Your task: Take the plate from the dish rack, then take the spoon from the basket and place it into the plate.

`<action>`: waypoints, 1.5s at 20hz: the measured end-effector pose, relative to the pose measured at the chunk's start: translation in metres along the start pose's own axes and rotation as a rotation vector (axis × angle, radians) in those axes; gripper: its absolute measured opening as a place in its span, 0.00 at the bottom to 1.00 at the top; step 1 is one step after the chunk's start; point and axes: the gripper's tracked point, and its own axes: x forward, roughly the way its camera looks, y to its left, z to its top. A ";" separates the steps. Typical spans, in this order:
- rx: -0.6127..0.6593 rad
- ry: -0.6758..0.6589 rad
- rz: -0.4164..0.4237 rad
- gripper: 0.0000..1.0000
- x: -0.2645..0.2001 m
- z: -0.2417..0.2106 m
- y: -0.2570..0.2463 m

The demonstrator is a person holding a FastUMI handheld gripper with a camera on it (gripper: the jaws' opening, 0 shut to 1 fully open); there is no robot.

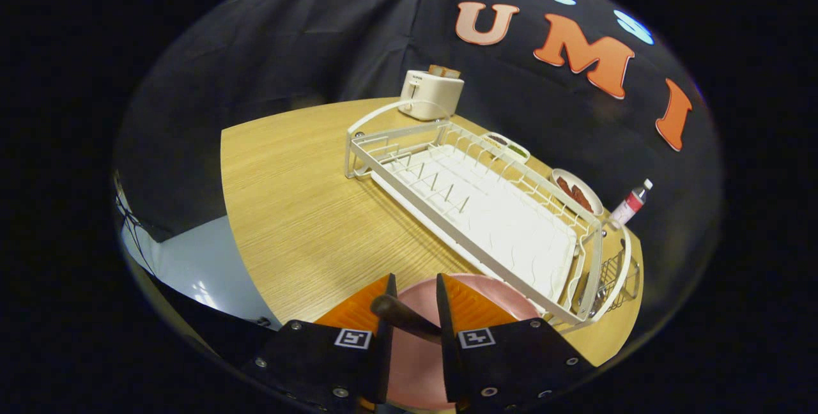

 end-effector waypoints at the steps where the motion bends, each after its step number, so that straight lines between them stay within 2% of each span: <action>1: 0.037 0.028 0.005 0.36 0.001 -0.007 0.003; 7: 0.218 0.081 -0.027 0.52 -0.008 -0.011 -0.029; 12: 0.293 0.013 -0.080 0.70 -0.034 0.021 -0.073; 16: 0.345 -0.109 -0.137 0.80 -0.070 0.071 -0.113; 20: 0.362 -0.254 -0.225 0.86 -0.110 0.123 -0.160; 23: 0.364 -0.345 -0.259 0.88 -0.135 0.154 -0.184; 30: 0.346 -0.474 -0.376 0.90 -0.175 0.193 -0.226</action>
